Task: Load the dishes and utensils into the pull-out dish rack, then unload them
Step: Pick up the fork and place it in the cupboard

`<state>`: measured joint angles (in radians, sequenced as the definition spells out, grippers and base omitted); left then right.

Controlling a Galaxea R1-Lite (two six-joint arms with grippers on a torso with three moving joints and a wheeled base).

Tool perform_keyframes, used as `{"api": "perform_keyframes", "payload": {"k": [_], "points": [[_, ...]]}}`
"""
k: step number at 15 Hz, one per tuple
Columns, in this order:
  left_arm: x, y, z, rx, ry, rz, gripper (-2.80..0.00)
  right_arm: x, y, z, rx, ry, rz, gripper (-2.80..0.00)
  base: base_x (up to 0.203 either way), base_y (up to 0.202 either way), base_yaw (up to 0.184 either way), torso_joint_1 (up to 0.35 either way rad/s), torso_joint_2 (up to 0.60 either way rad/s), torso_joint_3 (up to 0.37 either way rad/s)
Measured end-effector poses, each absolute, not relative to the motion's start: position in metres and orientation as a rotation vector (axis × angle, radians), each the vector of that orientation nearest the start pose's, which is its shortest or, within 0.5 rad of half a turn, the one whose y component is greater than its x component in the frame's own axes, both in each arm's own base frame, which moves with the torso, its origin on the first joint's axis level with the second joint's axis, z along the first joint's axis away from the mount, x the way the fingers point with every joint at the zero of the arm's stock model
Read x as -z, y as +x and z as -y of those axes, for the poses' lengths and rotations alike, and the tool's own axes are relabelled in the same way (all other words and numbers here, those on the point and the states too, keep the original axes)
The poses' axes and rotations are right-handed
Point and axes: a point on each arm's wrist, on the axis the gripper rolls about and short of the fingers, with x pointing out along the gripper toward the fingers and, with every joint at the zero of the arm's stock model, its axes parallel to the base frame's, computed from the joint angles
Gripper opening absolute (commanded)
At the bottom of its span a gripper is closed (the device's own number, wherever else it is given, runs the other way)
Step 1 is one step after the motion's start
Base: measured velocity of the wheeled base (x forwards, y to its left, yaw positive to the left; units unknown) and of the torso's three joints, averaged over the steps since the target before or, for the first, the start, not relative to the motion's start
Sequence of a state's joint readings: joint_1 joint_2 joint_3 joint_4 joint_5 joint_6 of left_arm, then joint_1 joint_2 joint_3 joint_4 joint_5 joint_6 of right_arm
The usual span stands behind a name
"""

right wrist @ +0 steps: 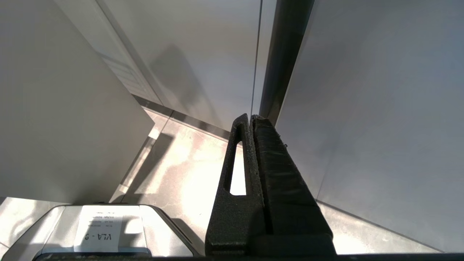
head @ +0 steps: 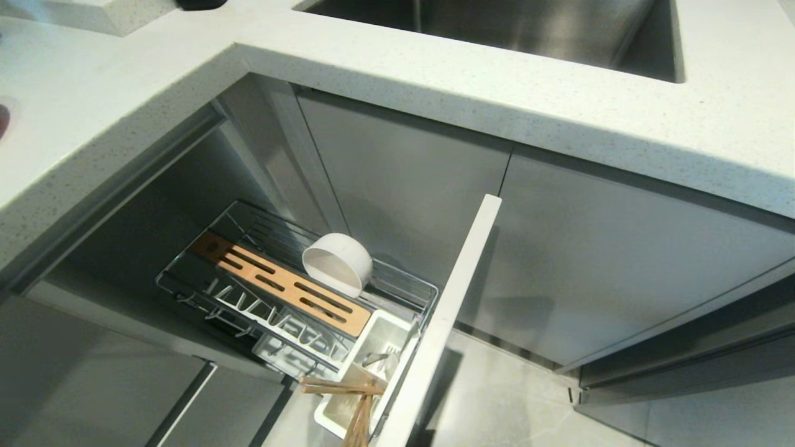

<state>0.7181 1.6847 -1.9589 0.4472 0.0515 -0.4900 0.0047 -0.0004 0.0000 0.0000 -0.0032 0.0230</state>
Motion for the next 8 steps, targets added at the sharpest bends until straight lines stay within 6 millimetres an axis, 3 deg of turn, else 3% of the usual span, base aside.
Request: {"api": "perform_keyframes", "payload": {"k": [8], "points": [[-0.3943,0.2177,-0.1897,-0.798,-0.531,-0.008,0.00,-0.0755,-0.0228,0.0002,-0.001,0.023,0.000,-2.80,0.000,0.000,0.000,0.000,0.00,0.000]]}}
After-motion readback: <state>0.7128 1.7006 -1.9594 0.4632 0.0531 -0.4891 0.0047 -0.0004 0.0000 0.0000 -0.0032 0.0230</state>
